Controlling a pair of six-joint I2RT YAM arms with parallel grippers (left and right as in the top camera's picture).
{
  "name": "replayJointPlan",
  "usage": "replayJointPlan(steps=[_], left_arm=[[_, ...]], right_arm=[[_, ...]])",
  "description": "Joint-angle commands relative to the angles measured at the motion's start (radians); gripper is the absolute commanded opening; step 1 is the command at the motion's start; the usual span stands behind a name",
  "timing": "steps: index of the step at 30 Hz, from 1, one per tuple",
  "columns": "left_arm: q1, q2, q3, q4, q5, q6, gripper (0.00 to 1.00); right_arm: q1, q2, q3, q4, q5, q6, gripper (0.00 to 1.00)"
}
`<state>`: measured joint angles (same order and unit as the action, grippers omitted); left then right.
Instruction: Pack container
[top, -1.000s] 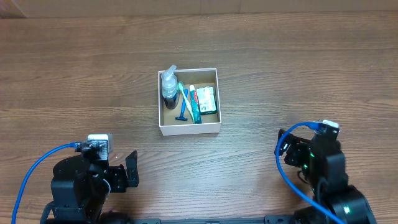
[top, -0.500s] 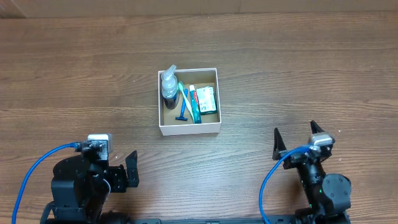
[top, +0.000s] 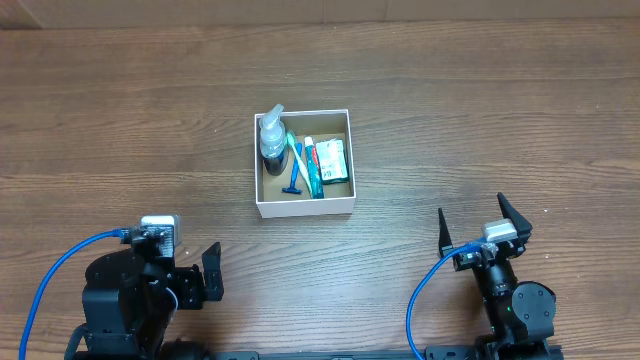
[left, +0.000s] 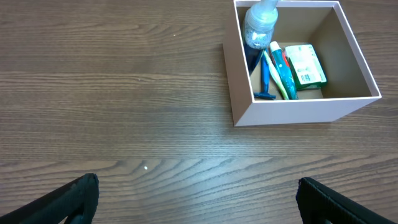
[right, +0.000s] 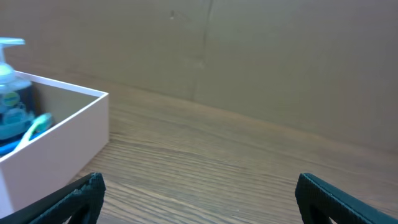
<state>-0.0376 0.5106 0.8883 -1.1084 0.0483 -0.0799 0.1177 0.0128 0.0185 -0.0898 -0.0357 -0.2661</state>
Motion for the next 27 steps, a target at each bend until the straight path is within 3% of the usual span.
replayJointPlan(steps=[1, 10, 14, 27], left_arm=[[-0.001, -0.006, -0.003, 0.001, -0.006, -0.021, 1.0], [-0.001, -0.006, -0.003, 0.001, -0.006, -0.021, 1.0], [-0.001, -0.006, -0.003, 0.001, -0.006, -0.021, 1.0], [-0.001, -0.006, -0.003, 0.001, -0.006, -0.021, 1.0]], right_arm=[[-0.008, -0.01, -0.01, 0.005, 0.027, 0.005, 1.0], [-0.008, -0.01, -0.01, 0.092, 0.114, 0.083, 1.0], [-0.008, -0.01, -0.01, 0.012, 0.139, 0.176, 1.0], [-0.008, -0.01, -0.01, 0.013, 0.113, 0.163, 1.0]])
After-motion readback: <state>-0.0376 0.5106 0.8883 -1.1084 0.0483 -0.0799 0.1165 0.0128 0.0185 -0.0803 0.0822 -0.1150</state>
